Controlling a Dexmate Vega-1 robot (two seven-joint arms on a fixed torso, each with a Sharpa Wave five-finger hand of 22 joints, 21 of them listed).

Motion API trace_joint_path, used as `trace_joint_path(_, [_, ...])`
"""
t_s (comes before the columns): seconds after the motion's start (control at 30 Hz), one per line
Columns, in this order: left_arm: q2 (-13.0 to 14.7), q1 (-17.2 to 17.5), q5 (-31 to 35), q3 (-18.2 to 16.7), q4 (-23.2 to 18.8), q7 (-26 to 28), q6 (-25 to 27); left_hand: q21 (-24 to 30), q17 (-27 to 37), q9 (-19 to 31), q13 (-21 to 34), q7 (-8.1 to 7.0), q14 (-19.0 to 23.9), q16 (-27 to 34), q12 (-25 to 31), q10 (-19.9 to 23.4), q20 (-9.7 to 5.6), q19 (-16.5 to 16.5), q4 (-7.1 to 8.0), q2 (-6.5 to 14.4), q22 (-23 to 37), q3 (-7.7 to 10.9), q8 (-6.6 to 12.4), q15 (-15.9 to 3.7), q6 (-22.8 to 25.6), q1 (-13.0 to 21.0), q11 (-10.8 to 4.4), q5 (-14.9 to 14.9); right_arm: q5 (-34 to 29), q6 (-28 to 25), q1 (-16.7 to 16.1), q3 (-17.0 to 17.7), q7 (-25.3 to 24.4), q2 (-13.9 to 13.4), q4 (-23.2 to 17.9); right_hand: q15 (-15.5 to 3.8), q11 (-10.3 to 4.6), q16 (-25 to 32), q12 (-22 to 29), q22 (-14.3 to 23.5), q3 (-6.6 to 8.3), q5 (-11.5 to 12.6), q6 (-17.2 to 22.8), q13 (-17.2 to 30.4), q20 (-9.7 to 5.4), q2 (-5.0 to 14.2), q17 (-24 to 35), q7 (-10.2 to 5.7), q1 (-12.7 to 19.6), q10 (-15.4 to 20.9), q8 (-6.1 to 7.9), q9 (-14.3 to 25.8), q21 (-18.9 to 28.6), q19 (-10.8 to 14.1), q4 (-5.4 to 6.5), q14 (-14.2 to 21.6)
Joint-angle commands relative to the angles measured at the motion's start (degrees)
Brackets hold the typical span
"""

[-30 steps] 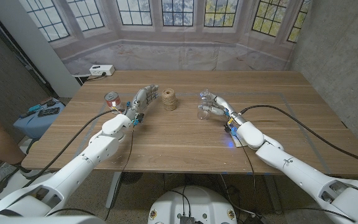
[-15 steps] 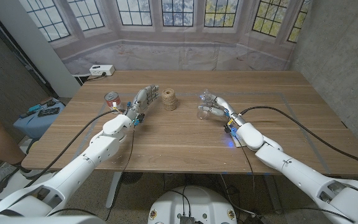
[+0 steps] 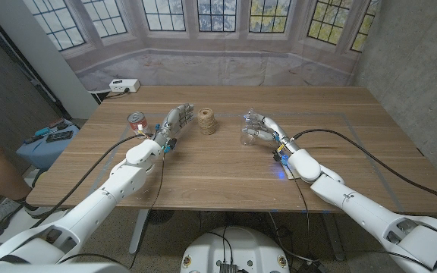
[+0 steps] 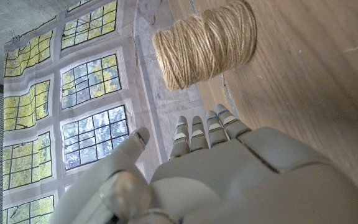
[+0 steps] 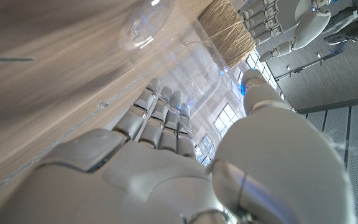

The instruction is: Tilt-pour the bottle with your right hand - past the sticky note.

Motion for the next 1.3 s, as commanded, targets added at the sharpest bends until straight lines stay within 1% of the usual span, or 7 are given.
trace_joint_path(0.03, [0.03,-0.29,0.15,0.22,-0.28,0.08,0.45,0.16,0.1,0.06,0.36,-0.04,0.51,0.16,0.26,0.53,0.07,0.4,-0.11,-0.25,0.15,0.42,-0.09,-0.1,0.74,-0.36,-0.24,-0.03,0.32,1.55,0.28,-0.08,-0.4,0.76,1.59,-1.6,-0.42,0.52,0.84,0.1,0.35,0.2,0.84,0.49,0.01,0.0,0.41,-0.56,0.78,0.83,0.53,0.16,0.09,0.66,0.08,0.91])
trace_joint_path(0.17, [-0.04,-0.45,0.23,0.35,-0.19,-0.03,0.47,0.16,0.1,0.06,0.37,-0.04,0.54,0.15,0.27,0.61,0.05,0.4,-0.14,-0.24,0.16,0.46,-0.11,-0.11,0.77,-0.34,-0.19,-0.04,0.2,1.75,0.12,-0.08,-0.5,0.68,1.5,-2.27,-0.75,0.91,1.48,0.11,0.17,0.12,1.82,0.92,-0.11,0.05,0.89,-1.11,1.1,1.39,0.91,0.27,0.08,1.02,0.13,1.58])
trace_joint_path(0.2, [-0.06,-0.48,0.22,0.37,-0.16,-0.07,0.48,0.16,0.09,0.07,0.37,-0.04,0.54,0.14,0.27,0.61,0.06,0.41,-0.15,-0.23,0.16,0.47,-0.11,-0.12,0.79,-0.33,-0.2,-0.04,0.07,2.05,0.22,-0.17,-0.36,0.62,1.69,-2.27,-1.27,0.97,1.71,0.11,0.15,0.11,1.93,1.04,-0.12,0.08,1.02,-1.2,1.31,1.68,0.96,0.3,0.06,1.06,0.08,1.63])
trace_joint_path(0.33, [-0.14,-0.52,0.22,0.41,-0.01,-0.16,0.39,0.15,0.1,0.07,0.38,-0.07,0.54,0.13,0.26,0.63,0.11,0.42,-0.17,-0.23,0.16,0.5,-0.11,-0.1,0.85,-0.33,-0.18,-0.04,-0.23,1.76,-0.09,-0.01,-1.18,0.74,1.33,-2.75,-1.37,1.31,2.33,0.12,-0.04,0.05,2.64,1.39,-0.35,0.1,1.44,-1.69,1.62,2.43,1.25,0.38,0.08,1.43,0.1,2.16])
trace_joint_path(0.47, [-0.19,-0.44,0.18,0.41,0.03,-0.1,0.4,0.15,0.1,0.08,0.38,-0.03,0.6,0.14,0.27,0.72,0.08,0.43,-0.18,-0.22,0.16,0.53,-0.12,-0.1,0.92,-0.32,-0.19,-0.05,-0.73,1.99,-0.03,-0.12,-1.51,0.78,1.4,-3.15,-2.27,1.91,3.04,0.13,-0.27,-0.03,3.57,1.8,-0.64,0.23,2.01,-2.31,2.01,3.27,1.65,0.48,0.14,1.95,0.16,3.18])
trace_joint_path(1.0, [-0.52,-0.28,-0.2,0.26,0.81,-0.23,0.05,0.14,0.08,0.09,0.4,-0.02,0.71,0.12,0.27,0.89,0.19,0.48,-0.33,-0.16,0.16,0.68,-0.11,-0.08,1.19,-0.22,-0.15,-0.05,-1.97,0.68,0.14,-0.19,-2.71,0.89,0.04,-4.37,-2.91,3.32,4.88,0.18,-0.62,-0.14,6.42,2.93,-1.23,0.69,3.68,-3.32,4.25,5.44,2.97,0.79,0.31,3.51,-0.06,5.26])
trace_joint_path(1.3, [-0.97,-0.63,-0.56,0.27,1.54,-0.46,0.09,0.16,0.06,0.1,0.41,0.03,0.79,0.11,0.25,0.95,0.31,0.54,-0.48,-0.1,0.17,0.8,-0.13,-0.08,1.29,-0.09,-0.14,-0.06,-1.77,1.19,0.42,-0.18,-3.07,1.33,0.63,-5.04,-3.56,4.19,6.01,0.2,-1.18,-0.31,8.04,3.61,-1.34,0.75,4.83,-4.05,5.02,6.93,3.78,0.98,0.55,4.86,0.12,6.33])
